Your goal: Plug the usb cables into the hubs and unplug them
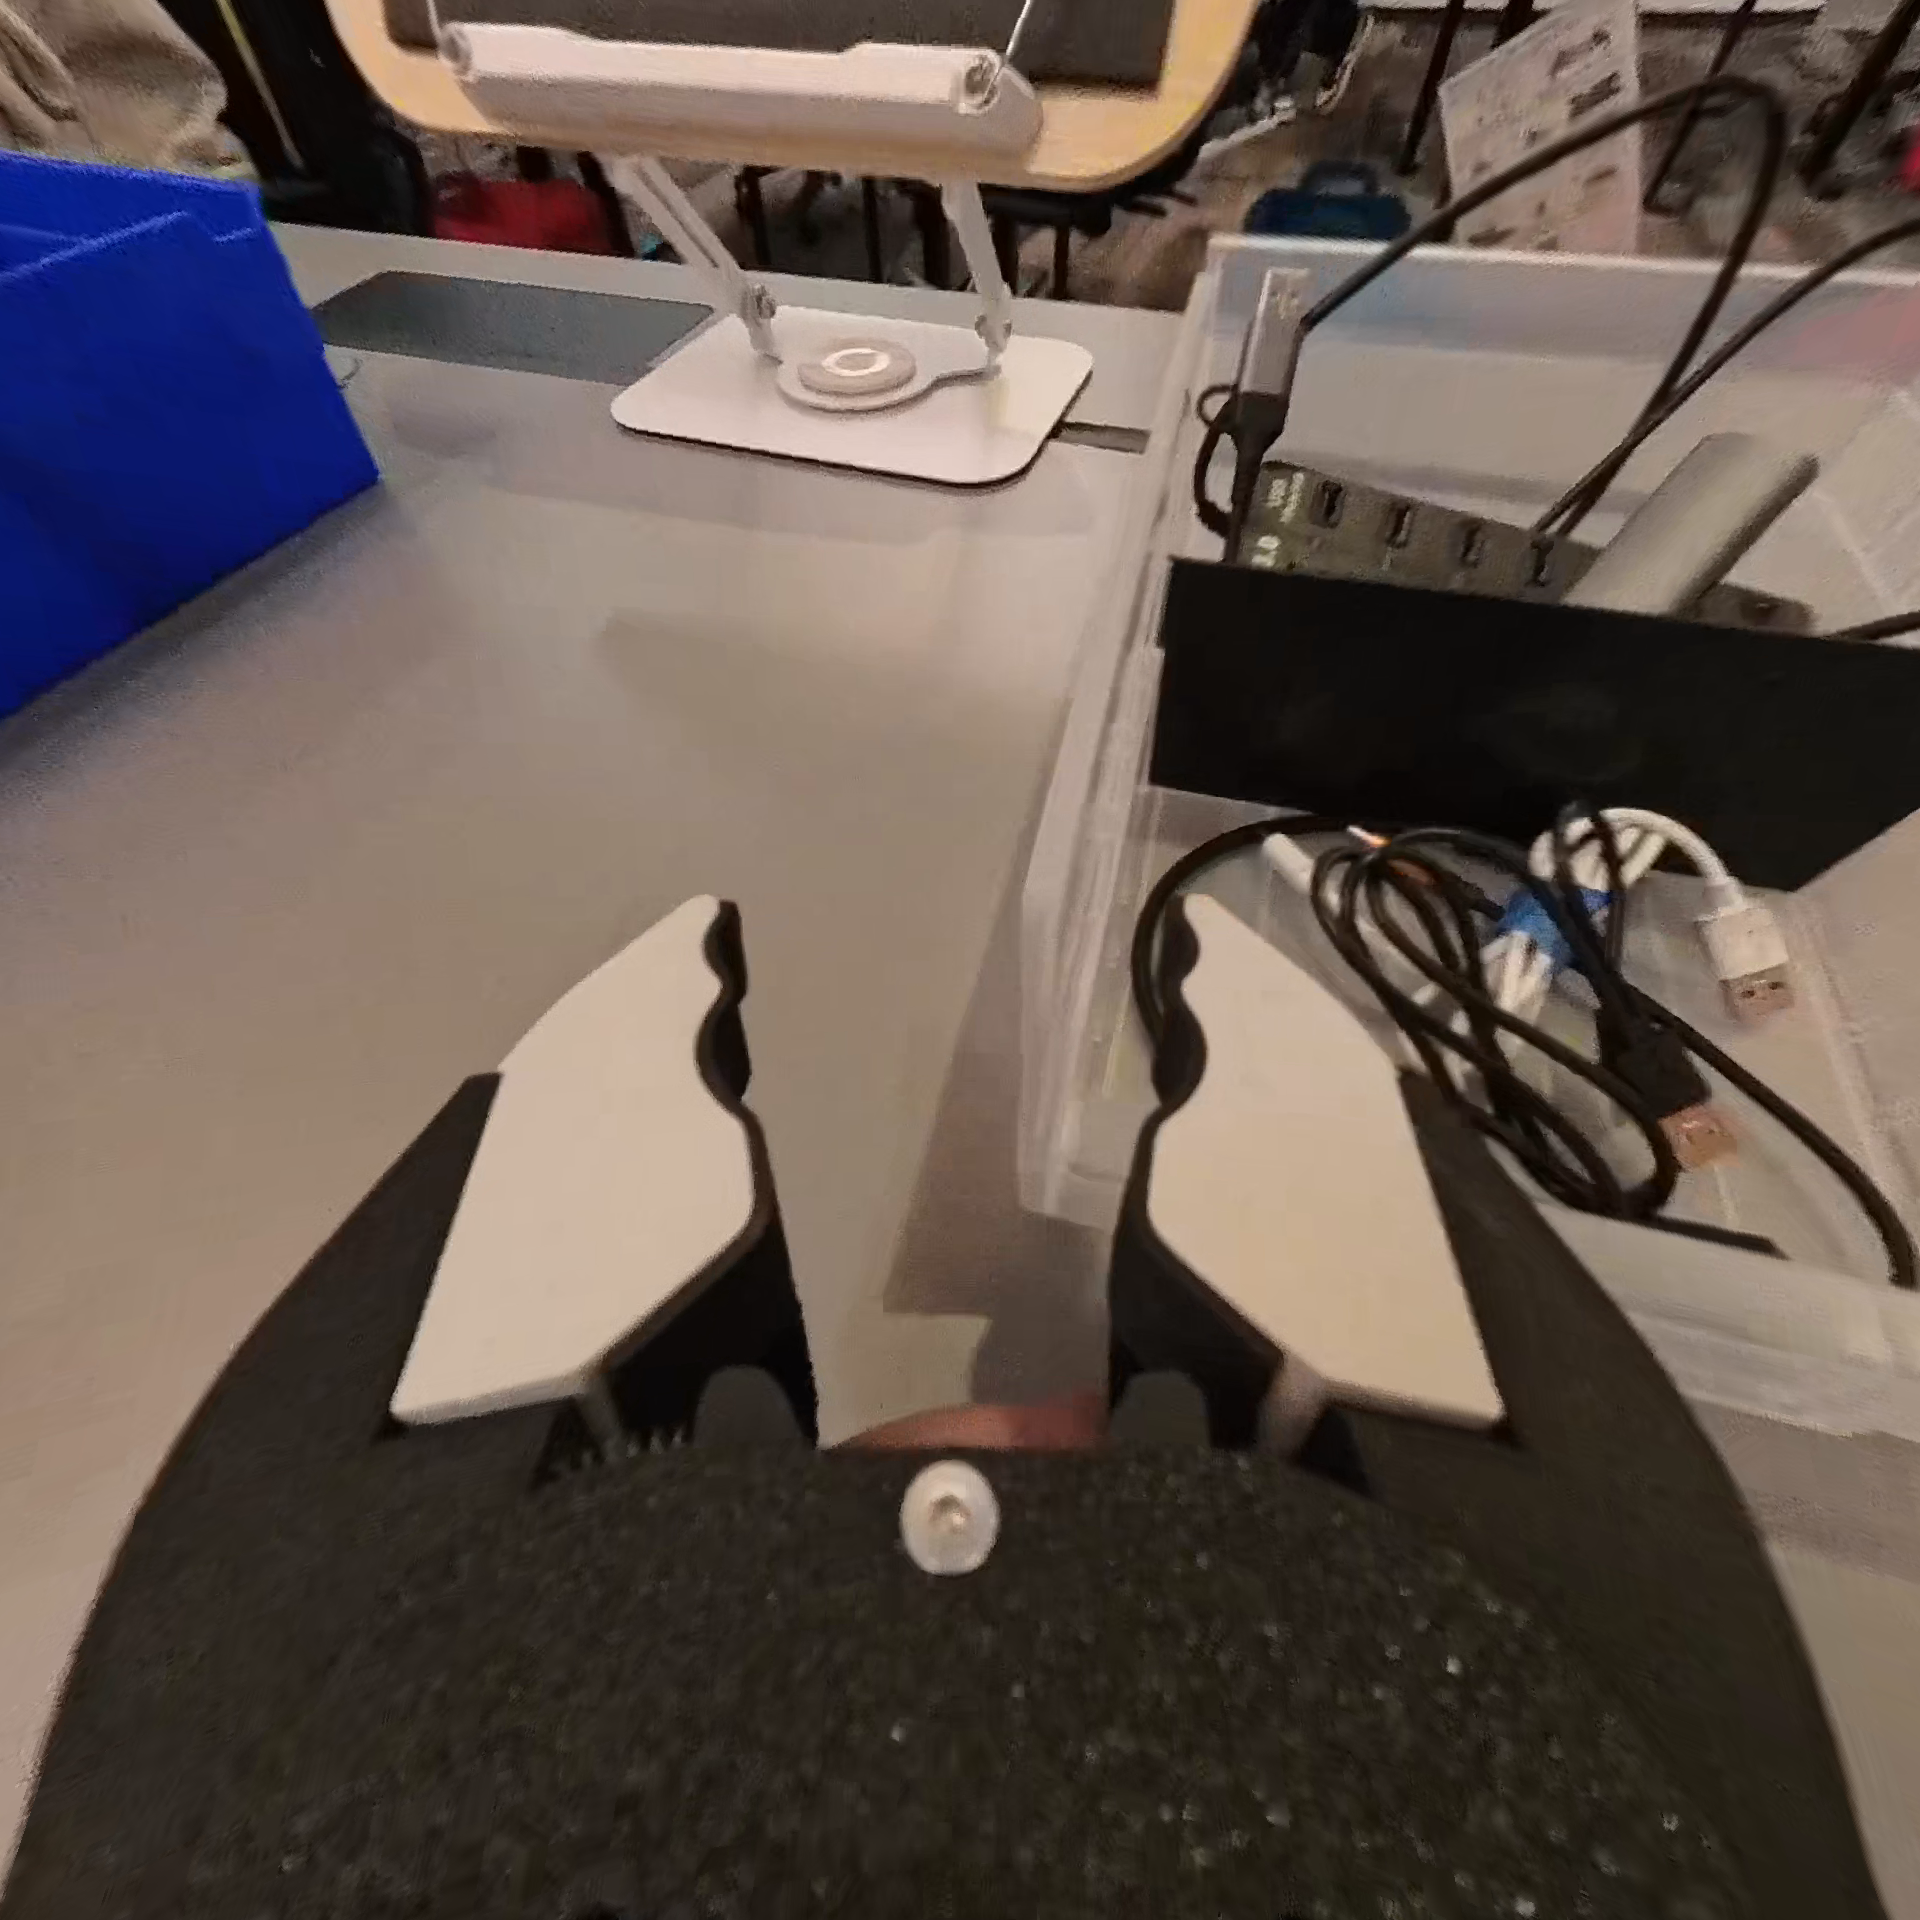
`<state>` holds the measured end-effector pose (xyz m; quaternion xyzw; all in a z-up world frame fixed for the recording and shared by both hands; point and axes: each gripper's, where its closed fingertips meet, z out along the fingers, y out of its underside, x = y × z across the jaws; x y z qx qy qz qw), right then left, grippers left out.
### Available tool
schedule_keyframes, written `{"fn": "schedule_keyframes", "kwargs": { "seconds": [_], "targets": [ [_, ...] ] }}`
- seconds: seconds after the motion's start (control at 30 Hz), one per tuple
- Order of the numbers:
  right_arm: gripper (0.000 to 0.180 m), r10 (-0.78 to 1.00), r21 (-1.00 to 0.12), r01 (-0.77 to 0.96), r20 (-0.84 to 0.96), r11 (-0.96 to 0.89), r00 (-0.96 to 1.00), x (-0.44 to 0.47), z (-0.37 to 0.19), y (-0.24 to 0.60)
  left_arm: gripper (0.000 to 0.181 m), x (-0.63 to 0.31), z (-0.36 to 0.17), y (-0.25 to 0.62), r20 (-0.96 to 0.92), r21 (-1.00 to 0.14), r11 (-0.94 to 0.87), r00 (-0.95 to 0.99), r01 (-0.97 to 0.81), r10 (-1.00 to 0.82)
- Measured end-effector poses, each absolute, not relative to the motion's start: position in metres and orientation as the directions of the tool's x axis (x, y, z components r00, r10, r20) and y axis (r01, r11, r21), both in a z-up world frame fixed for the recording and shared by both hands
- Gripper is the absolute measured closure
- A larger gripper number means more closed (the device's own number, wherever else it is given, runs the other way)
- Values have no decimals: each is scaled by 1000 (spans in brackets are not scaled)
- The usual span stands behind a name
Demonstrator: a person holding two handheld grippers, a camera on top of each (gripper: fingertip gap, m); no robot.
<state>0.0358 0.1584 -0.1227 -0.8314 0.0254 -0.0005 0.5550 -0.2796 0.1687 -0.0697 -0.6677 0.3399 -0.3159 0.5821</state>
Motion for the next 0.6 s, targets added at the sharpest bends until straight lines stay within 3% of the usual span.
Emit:
{"fn": "schedule_keyframes", "kwargs": {
  "seconds": [0.03,0.1,0.13,0.2,0.27,0.37,0.5,0.53,0.6],
  "targets": [
    [113,11,-913,-64,-75,-403,997,26,-126,161,133,-260,-71,164,-1,-991,-73,547,-114,-837],
    [96,121,-909,-92,-153,-406,981,6,-123,156,126,-215,-85,154,38,-973,-144,488,-181,-872],
    [98,185,-903,-85,-178,-421,967,-4,-122,149,124,-191,-91,148,94,-962,-198,451,-189,-887],
    [122,266,-910,-71,-193,-407,944,-11,-108,130,120,-142,-98,134,185,-944,-270,376,-187,-908],
    [115,188,-938,-151,-217,-312,958,9,-79,110,115,-95,-103,125,232,-932,-307,333,-193,-914],
    [114,-41,-955,-237,-234,-176,971,60,-53,72,123,-38,-108,118,218,-925,-300,319,-233,-922],
    [122,-364,-971,-220,-172,-92,915,125,-76,27,133,-11,-125,151,54,-916,-243,500,-320,-864],
    [122,-349,-958,-246,-182,-148,919,125,-89,31,150,-13,-126,161,25,-918,-235,543,-320,-839],
    [120,-306,-923,-300,-220,-243,926,118,-109,47,165,-13,-131,171,35,-912,-258,563,-320,-825]
  ]
}}
